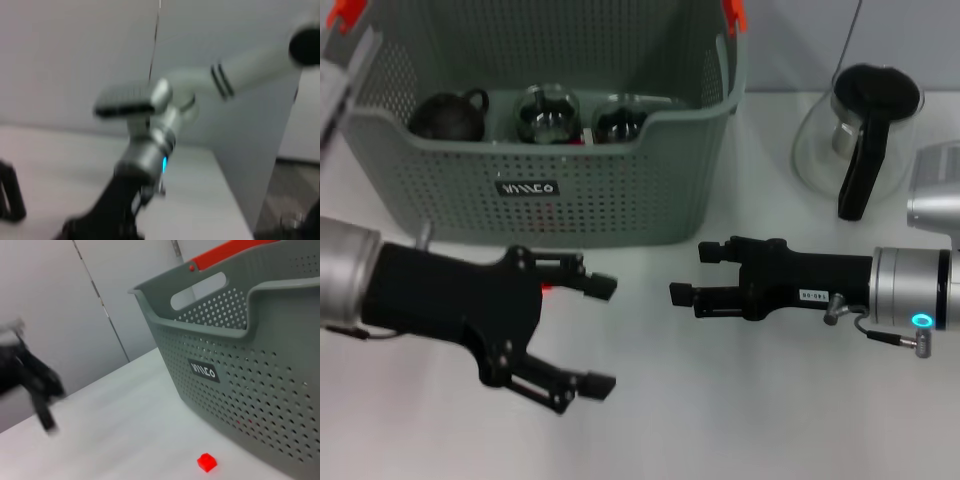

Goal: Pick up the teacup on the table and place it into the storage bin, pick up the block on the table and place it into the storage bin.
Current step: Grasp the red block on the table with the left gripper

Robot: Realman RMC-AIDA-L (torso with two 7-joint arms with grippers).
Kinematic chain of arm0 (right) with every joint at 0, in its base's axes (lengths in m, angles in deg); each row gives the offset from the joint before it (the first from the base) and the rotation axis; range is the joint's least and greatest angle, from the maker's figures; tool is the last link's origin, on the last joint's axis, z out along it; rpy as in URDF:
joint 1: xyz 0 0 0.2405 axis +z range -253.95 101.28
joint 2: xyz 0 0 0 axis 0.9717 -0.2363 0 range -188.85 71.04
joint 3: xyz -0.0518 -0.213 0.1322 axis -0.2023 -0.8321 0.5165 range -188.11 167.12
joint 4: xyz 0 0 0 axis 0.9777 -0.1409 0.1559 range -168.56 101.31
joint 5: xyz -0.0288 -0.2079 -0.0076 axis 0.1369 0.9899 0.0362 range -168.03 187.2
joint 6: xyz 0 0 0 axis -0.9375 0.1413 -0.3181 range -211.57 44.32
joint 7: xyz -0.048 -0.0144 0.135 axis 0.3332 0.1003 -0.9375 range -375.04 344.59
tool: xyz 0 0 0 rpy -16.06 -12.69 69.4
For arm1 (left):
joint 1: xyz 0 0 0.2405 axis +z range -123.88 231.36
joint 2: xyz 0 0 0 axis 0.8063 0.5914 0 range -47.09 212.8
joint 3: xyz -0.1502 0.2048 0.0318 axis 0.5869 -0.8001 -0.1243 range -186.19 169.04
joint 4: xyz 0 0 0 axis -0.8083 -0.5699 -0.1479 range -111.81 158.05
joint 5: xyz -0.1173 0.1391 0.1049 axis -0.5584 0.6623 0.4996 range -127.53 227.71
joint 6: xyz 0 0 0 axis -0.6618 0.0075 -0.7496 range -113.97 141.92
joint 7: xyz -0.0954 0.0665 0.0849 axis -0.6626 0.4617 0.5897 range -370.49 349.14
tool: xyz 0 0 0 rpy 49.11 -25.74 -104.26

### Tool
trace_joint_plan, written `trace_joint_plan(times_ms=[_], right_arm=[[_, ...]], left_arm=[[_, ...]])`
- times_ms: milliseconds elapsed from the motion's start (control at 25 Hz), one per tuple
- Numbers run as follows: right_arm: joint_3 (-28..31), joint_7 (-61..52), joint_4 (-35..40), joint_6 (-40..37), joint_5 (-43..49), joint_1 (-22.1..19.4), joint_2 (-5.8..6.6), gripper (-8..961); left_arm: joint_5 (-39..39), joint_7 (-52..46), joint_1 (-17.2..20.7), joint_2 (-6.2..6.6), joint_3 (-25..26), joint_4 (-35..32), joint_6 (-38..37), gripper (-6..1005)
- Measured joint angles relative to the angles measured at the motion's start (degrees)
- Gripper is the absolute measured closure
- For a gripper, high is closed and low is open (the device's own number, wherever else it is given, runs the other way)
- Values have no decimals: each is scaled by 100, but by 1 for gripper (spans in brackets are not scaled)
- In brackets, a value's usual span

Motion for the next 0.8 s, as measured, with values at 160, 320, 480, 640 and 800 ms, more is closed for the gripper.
trace_joint_plan(times_ms=[160, 320, 480, 640, 800], right_arm=[[0, 0, -15, 5, 0, -6, -6, 39], [0, 0, -42, 13, 0, -8, -9, 39], [0, 0, -77, 20, 0, -11, -9, 39], [0, 0, -86, 32, 0, -21, -9, 39], [0, 0, -87, 46, 0, -25, -9, 39]], left_arm=[[573, 416, -17, -22, -85, 540, 936, 37], [762, 656, -59, -25, -156, 1038, 2141, 38], [767, 731, -56, -49, -387, 1272, 3170, 39], [860, 727, -68, -77, -585, 1449, 3926, 41], [1148, 698, -202, -84, -673, 1737, 4429, 42]])
